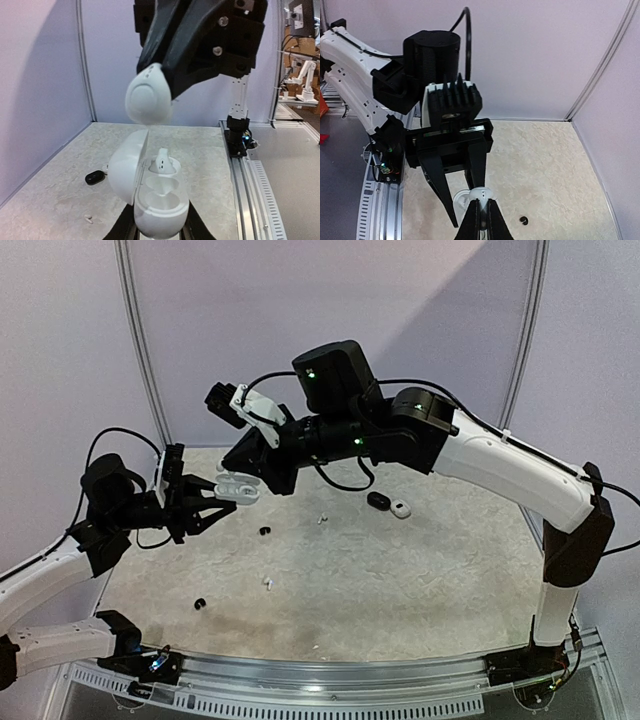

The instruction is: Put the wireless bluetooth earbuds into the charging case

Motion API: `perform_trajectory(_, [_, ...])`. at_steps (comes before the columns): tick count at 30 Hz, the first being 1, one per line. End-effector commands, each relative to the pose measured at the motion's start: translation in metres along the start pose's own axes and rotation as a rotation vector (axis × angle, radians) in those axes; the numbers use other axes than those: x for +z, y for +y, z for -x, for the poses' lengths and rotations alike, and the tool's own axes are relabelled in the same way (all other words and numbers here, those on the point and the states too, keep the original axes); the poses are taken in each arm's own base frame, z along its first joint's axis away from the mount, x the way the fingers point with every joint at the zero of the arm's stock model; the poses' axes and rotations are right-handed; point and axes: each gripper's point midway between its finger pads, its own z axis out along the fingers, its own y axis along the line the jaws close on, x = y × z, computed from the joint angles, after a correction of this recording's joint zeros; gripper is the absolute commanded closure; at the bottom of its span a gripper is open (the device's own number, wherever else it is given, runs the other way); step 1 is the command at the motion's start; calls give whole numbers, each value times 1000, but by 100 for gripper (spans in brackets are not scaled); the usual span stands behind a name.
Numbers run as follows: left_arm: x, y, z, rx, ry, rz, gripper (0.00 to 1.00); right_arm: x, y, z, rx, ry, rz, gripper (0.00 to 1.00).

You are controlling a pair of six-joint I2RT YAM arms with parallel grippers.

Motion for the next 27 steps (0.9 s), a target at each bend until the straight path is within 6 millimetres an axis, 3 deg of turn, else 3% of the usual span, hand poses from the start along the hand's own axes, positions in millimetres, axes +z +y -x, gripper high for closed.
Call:
perform_trajectory(1, [-4, 19, 5, 64, -33, 148, 100, -19, -23, 33, 124, -91, -149, 100])
perform_trajectory(7, [-11, 42, 13, 126, -83, 310, 100, -28, -42, 35, 288, -109, -325, 100])
perform_trajectory(13, [-15, 60, 11, 237, -113, 467, 100, -27, -56, 24, 500, -129, -443, 100])
perform_trajectory(22, [-12, 72, 12, 376, -126, 656, 100, -2, -61, 7, 696, -141, -506, 100])
perform_trajectory(27, [-10, 70, 15, 404, -154, 677, 100, -1, -55, -2, 734, -128, -557, 100])
